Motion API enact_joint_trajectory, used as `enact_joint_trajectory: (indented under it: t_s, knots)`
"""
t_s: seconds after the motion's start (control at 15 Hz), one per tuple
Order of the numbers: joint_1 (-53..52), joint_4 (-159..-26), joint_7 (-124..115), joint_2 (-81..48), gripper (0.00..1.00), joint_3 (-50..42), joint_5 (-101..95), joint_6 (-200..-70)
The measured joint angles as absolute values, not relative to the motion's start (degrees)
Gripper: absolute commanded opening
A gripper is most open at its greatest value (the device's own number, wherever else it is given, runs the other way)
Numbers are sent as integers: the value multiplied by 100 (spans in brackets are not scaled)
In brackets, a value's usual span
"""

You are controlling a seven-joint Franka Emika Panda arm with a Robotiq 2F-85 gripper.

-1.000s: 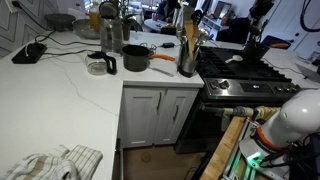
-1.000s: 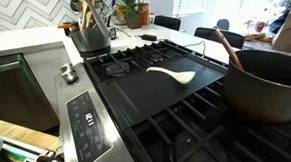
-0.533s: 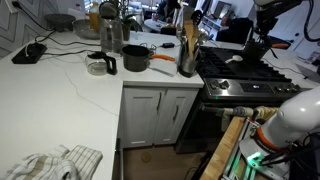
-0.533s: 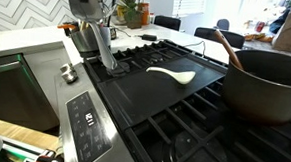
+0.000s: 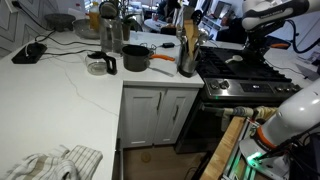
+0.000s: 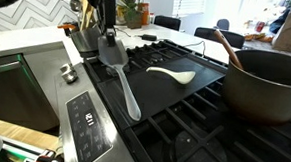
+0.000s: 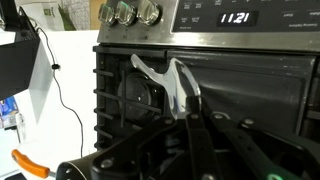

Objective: Pick up the silver spoon and put it on the hob of the cooker

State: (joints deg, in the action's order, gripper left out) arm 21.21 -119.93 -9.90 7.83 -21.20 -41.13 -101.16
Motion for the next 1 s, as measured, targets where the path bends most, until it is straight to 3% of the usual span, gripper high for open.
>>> enact_joint_trajectory:
  t_s: [0.6,0.73,1.0]
  knots:
    - [2337,-11604,-1126,-608,4,-2391,-4113,-10969]
    - [2324,-11444,-1166,-822,29,-2382,-4113,-10967]
    - [2310,-11177,-1194,-1165,55,-2345,-4112,-10968]
